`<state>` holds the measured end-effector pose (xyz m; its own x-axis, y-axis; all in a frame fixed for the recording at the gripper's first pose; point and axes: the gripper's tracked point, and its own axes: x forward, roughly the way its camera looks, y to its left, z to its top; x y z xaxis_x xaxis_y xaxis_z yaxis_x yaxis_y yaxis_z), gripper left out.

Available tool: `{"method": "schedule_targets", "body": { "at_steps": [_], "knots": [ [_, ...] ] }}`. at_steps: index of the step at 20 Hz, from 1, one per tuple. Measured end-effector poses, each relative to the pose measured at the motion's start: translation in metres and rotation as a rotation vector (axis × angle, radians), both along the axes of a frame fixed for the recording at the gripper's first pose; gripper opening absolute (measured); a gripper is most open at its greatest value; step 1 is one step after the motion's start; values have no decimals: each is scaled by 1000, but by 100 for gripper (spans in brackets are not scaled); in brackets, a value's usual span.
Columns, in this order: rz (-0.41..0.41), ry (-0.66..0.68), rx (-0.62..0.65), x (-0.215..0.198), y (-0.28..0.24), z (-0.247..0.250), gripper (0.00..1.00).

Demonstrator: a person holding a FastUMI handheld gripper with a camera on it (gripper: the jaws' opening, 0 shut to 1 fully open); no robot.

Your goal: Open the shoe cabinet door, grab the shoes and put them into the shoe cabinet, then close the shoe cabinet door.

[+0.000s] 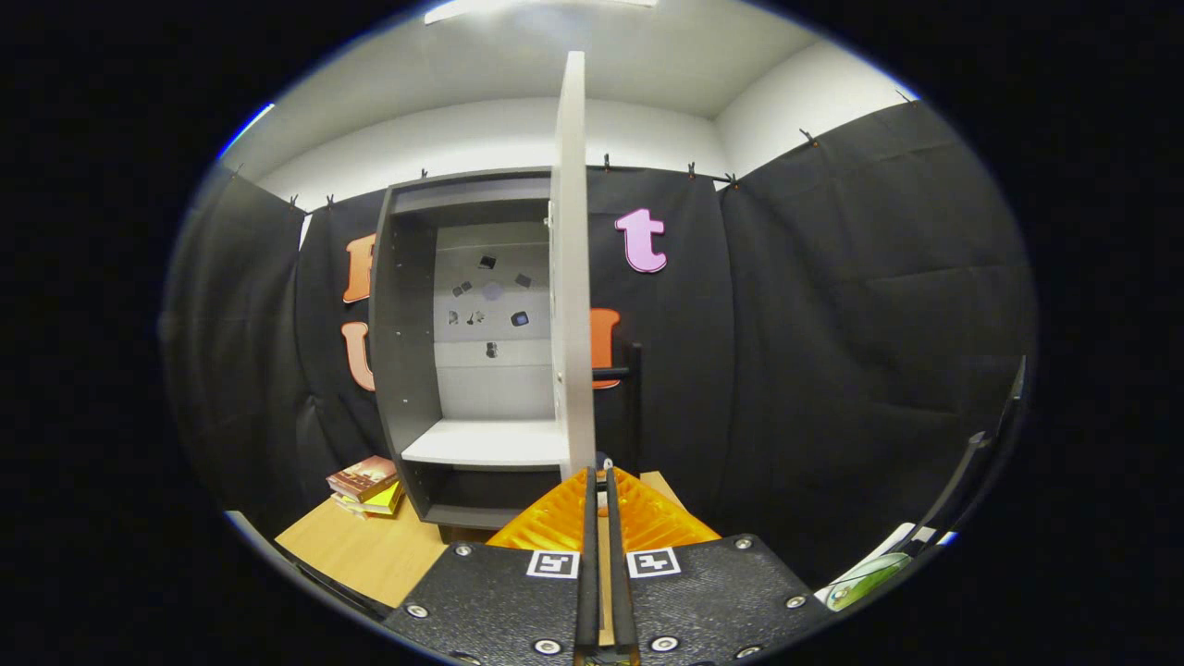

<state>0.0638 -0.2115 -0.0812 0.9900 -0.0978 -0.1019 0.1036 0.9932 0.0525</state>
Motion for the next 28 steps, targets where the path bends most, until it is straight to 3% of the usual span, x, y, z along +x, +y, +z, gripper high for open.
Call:
{"method": "schedule_targets", "body": {
  "at_steps": [5,7,10,18,22,28],
  "knots": [
    [17,-12,-50,-10,60,6,16],
    [29,17,-67,-7,83,-6,28],
    [78,112,-59,-6,128,-40,54],
    [139,286,12,10,192,-117,78],
    [164,410,55,21,203,-170,83],
    [236,561,70,39,217,-250,82]
  ]
}}
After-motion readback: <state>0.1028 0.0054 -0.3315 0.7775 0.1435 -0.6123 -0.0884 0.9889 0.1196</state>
